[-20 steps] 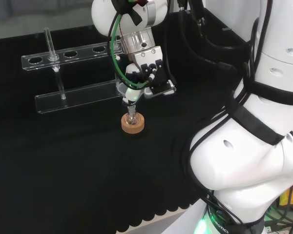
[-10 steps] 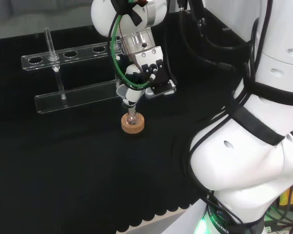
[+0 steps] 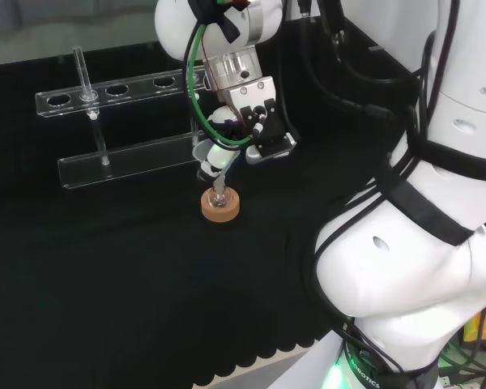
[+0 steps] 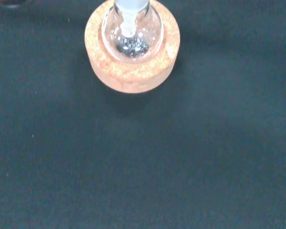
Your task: Place the funnel on the round-bottom flask.
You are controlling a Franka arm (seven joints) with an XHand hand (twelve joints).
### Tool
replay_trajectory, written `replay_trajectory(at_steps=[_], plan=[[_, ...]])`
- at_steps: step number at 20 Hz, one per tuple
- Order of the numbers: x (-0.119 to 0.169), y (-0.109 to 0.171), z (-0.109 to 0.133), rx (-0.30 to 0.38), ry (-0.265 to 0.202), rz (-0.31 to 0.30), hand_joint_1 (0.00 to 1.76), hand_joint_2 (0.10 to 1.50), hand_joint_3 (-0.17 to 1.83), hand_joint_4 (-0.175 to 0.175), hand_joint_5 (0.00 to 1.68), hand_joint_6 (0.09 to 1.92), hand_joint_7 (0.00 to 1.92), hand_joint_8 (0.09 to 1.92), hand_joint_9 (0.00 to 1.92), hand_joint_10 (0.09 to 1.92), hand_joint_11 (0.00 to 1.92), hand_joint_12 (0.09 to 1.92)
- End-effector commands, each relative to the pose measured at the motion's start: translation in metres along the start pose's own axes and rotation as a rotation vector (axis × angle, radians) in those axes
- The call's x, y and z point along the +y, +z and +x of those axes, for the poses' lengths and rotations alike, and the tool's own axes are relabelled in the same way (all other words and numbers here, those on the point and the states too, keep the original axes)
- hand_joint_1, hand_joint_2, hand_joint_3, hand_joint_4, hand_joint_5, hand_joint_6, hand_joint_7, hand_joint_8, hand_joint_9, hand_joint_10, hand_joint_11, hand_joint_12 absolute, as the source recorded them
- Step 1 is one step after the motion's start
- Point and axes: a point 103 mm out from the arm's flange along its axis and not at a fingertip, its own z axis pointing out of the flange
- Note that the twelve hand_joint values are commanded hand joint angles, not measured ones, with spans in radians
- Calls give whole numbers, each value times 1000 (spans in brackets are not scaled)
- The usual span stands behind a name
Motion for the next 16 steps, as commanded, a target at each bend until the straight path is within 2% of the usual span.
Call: replay_trajectory(at_steps=[1,7,12,16], plan=[[-22,-21,-18,45,-12,-136,510,712,254,-51,0,87,0,87,0,369,0,1107],[-34,-39,-38,59,3,-172,487,730,205,-52,6,87,10,87,0,502,0,1184],[-37,-48,-62,71,32,-173,503,747,182,-52,22,87,39,87,0,676,0,1282],[-34,-49,-82,95,53,-174,532,765,181,-53,44,87,58,87,18,735,0,1324]])
